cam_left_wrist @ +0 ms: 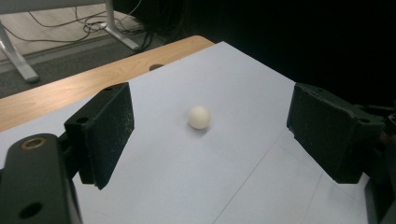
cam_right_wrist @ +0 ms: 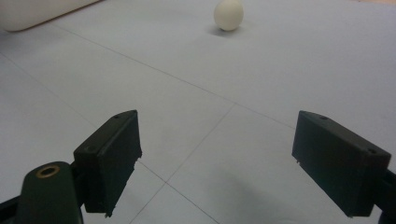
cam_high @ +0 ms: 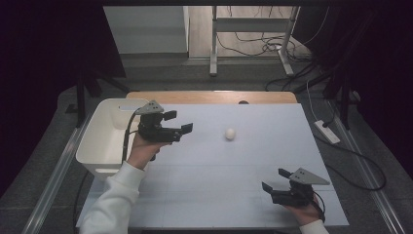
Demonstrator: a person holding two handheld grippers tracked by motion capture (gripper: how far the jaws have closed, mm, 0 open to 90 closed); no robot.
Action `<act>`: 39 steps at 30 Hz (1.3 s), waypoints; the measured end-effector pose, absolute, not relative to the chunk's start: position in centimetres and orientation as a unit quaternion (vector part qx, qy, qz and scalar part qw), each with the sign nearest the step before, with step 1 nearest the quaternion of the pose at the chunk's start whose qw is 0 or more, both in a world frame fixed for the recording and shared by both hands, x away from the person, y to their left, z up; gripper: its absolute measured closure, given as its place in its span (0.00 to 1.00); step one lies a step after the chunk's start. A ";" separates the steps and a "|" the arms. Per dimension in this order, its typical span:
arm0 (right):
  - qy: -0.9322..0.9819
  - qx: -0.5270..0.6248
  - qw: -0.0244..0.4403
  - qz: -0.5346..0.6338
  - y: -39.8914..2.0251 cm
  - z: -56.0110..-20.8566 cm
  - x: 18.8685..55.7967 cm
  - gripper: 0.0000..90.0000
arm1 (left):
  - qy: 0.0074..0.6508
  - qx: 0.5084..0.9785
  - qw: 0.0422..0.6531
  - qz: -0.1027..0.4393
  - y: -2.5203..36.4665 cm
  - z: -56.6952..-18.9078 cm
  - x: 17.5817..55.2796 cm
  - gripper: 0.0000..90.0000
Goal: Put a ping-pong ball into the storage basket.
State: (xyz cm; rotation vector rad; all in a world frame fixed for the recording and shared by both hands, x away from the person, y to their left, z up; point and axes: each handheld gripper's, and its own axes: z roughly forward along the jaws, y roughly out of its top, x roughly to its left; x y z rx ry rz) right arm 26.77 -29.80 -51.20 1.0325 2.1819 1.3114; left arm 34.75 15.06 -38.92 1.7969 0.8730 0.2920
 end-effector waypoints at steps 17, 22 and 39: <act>0.778 0.370 0.195 0.469 -29.9 -51.2 26.7 0.17 | 0.368 0.756 0.530 0.115 13.7 -39.5 35.4 0.18; 0.779 0.370 0.195 0.467 -29.9 -51.2 26.7 0.17 | 0.367 0.758 0.527 0.113 13.4 -39.6 35.6 0.17; 0.776 0.371 0.194 0.471 -29.9 -51.2 26.8 0.17 | 0.366 0.769 0.513 0.109 11.5 -40.7 36.5 0.18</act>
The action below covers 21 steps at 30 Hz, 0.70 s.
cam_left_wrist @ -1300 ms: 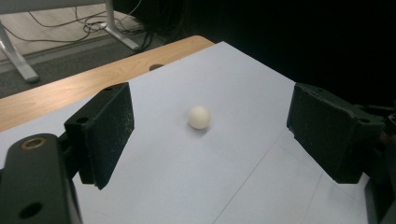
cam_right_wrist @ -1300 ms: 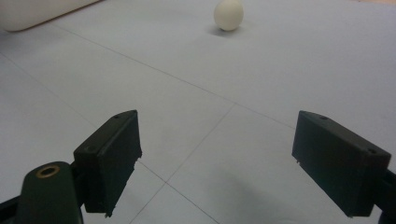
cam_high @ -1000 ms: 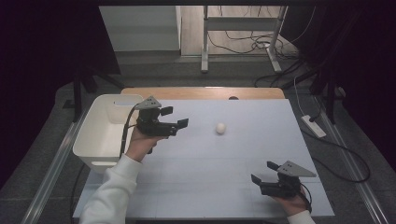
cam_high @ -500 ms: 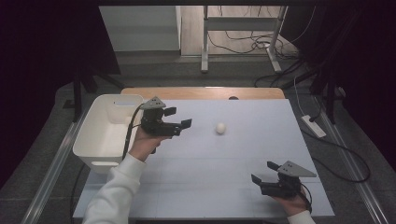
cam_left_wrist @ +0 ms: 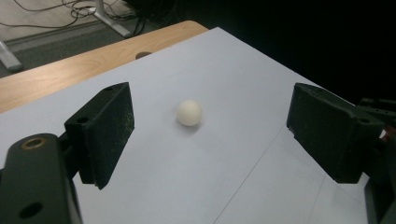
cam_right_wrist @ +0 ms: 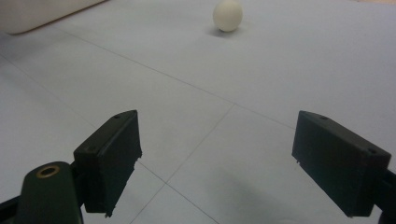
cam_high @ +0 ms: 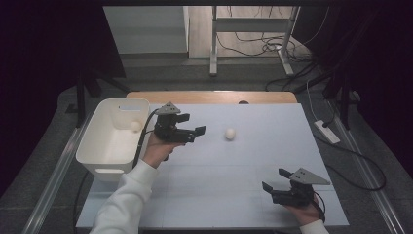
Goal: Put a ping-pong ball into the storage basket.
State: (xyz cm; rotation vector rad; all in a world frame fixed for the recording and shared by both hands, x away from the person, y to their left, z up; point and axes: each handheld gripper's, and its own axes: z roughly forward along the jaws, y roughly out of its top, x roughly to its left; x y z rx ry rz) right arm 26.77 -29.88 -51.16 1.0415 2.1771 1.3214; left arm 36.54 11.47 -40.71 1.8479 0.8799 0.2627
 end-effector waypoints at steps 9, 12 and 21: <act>0.775 0.372 0.194 0.473 -29.8 -51.1 26.9 0.17 | 0.362 0.776 0.505 0.105 10.3 -41.2 37.3 0.18; 0.774 0.372 0.194 0.474 -29.8 -51.0 27.0 0.17 | 0.365 0.776 0.504 0.101 10.1 -41.5 37.5 0.18; 0.776 0.365 0.194 0.476 -29.5 -50.9 27.1 0.17 | 0.369 0.780 0.495 0.101 9.4 -41.9 37.7 0.18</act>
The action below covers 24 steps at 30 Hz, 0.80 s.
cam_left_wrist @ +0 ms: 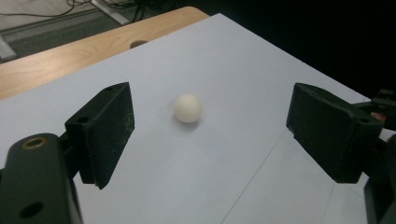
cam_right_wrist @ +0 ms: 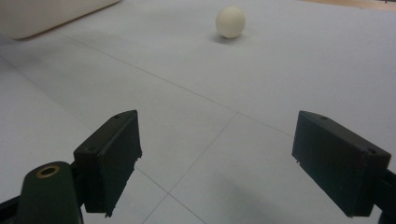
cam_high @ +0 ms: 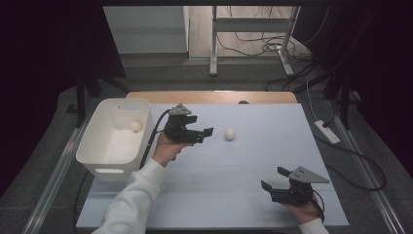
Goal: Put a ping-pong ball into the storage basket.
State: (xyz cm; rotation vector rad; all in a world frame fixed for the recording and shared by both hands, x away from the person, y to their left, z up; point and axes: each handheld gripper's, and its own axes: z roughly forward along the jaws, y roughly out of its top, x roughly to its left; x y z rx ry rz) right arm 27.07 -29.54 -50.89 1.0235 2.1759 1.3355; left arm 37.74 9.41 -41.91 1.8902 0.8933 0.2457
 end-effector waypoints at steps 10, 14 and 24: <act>0.777 0.363 0.194 0.476 -29.5 -50.9 27.0 0.17 | 0.370 0.785 0.488 0.098 8.6 -42.4 38.5 0.18; 0.778 0.363 0.193 0.475 -29.5 -50.9 27.0 0.17 | 0.370 0.786 0.486 0.096 8.1 -42.6 39.0 0.18; 0.776 0.364 0.193 0.477 -29.4 -50.9 27.0 0.17 | 0.369 0.795 0.473 0.090 6.6 -43.3 40.1 0.18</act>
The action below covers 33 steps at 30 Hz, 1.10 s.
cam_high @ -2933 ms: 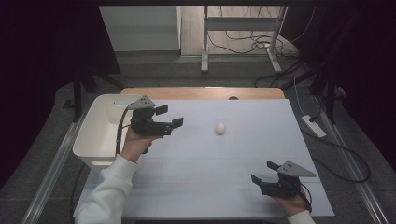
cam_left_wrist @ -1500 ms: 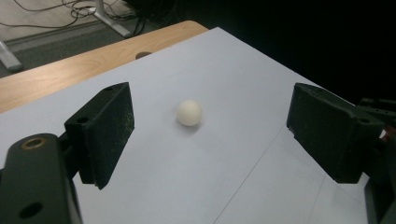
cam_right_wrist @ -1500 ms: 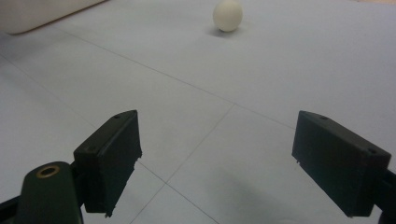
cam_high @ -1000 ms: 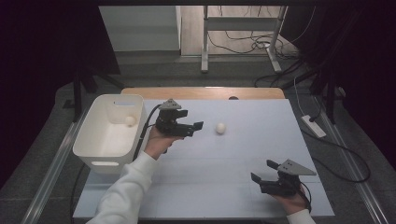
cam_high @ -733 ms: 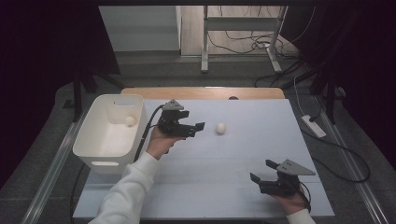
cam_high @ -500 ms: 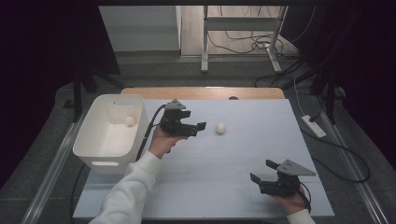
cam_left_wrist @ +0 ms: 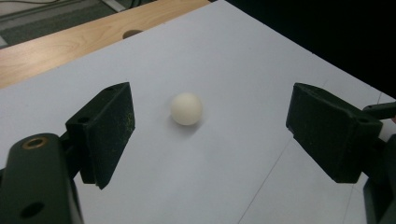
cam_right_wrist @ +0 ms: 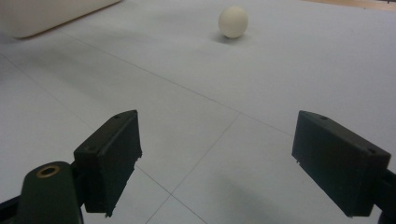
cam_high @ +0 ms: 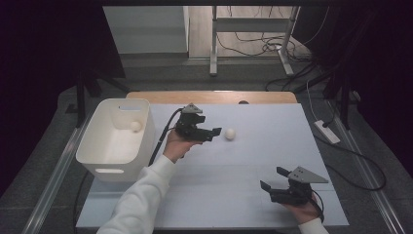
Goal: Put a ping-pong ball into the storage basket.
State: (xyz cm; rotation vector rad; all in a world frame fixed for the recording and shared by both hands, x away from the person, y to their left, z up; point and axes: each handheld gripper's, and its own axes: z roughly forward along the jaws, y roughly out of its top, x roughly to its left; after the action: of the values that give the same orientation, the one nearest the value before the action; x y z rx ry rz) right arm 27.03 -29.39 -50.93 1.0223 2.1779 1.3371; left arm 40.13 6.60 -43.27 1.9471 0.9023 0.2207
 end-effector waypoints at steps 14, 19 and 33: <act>0.777 0.363 0.190 0.478 -29.2 -51.0 27.2 0.17 | 0.380 0.800 0.456 0.088 5.5 -44.2 41.6 0.18; 0.779 0.361 0.190 0.477 -29.1 -51.0 27.3 0.17 | 0.380 0.804 0.449 0.092 5.1 -44.3 41.9 0.18; 0.778 0.362 0.190 0.477 -29.2 -51.0 27.3 0.17 | 0.377 0.814 0.434 0.087 3.9 -45.1 42.6 0.18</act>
State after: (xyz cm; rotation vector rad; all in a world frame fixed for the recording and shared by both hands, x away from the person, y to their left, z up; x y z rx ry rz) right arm 27.30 -29.16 -50.99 1.0159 2.1864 1.3409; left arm 42.62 3.91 -45.09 2.0273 0.9394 0.2171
